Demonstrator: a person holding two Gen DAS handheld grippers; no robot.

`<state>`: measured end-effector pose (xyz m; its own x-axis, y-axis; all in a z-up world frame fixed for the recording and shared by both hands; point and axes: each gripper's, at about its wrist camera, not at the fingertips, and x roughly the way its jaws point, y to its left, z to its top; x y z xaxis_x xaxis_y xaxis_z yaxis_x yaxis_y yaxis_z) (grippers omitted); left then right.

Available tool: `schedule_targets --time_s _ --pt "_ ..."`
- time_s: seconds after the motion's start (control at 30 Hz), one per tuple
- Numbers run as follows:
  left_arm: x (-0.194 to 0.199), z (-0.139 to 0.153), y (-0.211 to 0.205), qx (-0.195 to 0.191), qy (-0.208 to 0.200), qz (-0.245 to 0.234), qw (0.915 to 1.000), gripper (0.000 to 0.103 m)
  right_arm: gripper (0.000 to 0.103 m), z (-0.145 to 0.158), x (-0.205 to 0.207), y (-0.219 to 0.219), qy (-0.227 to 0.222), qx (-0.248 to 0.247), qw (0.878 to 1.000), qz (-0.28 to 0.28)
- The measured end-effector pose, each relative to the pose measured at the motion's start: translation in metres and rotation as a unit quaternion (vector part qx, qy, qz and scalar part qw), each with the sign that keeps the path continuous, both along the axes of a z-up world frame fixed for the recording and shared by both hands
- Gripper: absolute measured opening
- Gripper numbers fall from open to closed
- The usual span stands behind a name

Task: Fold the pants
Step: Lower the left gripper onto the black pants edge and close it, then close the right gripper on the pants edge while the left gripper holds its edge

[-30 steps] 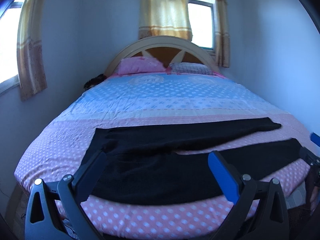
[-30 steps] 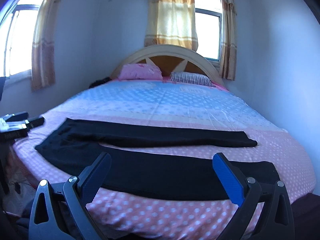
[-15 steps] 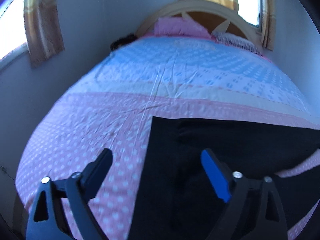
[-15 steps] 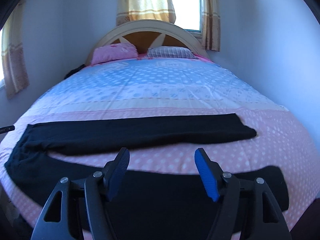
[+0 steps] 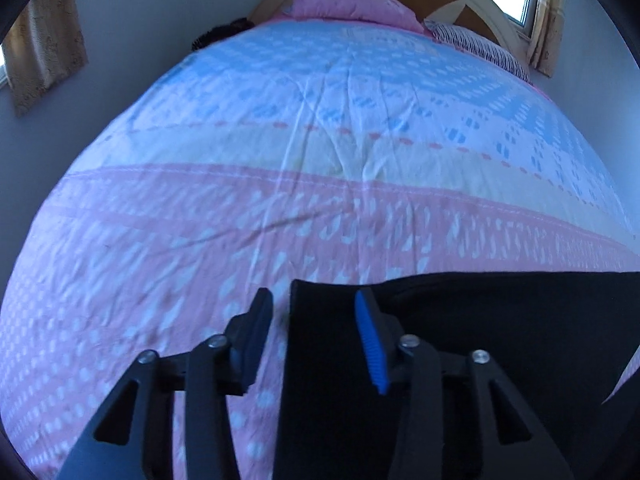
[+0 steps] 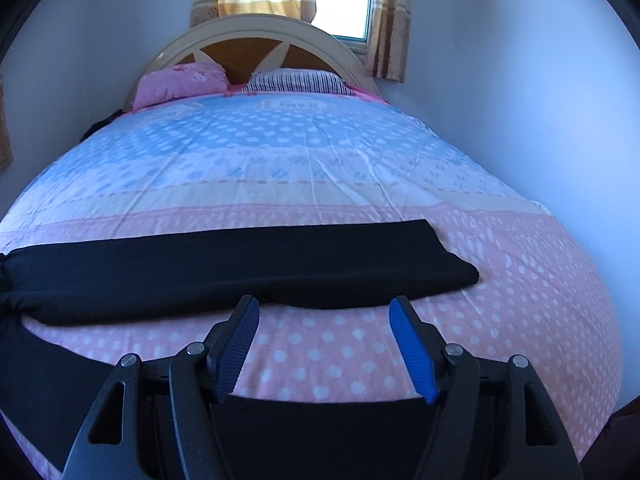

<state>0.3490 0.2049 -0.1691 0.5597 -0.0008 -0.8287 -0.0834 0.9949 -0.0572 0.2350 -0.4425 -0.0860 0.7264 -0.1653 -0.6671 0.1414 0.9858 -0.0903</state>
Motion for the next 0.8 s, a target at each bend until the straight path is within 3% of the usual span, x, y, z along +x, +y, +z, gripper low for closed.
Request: schedule_targets --time_s 0.23,0.43,0.7,0.8 --pt "-0.002 -0.003 0.0 -0.011 -0.017 -0.014 0.9997 0.035 0.069 -0.001 0.026 -0.048 0.006 0.033 0.999 -0.04" --pt "0.001 -0.003 -0.005 0.004 -0.022 -0.023 0.9995 0.029 0.068 0.002 0.043 -0.096 0.003 0.036 0.995 -0.093" --pt "0.01 -0.004 -0.006 0.014 -0.017 -0.03 0.9993 0.031 0.068 -0.019 0.071 -0.155 0.051 0.094 0.987 -0.12" --pt "0.015 -0.004 -0.005 0.016 -0.013 -0.023 0.9995 0.036 0.068 -0.022 0.08 -0.176 0.052 0.104 0.984 -0.133"
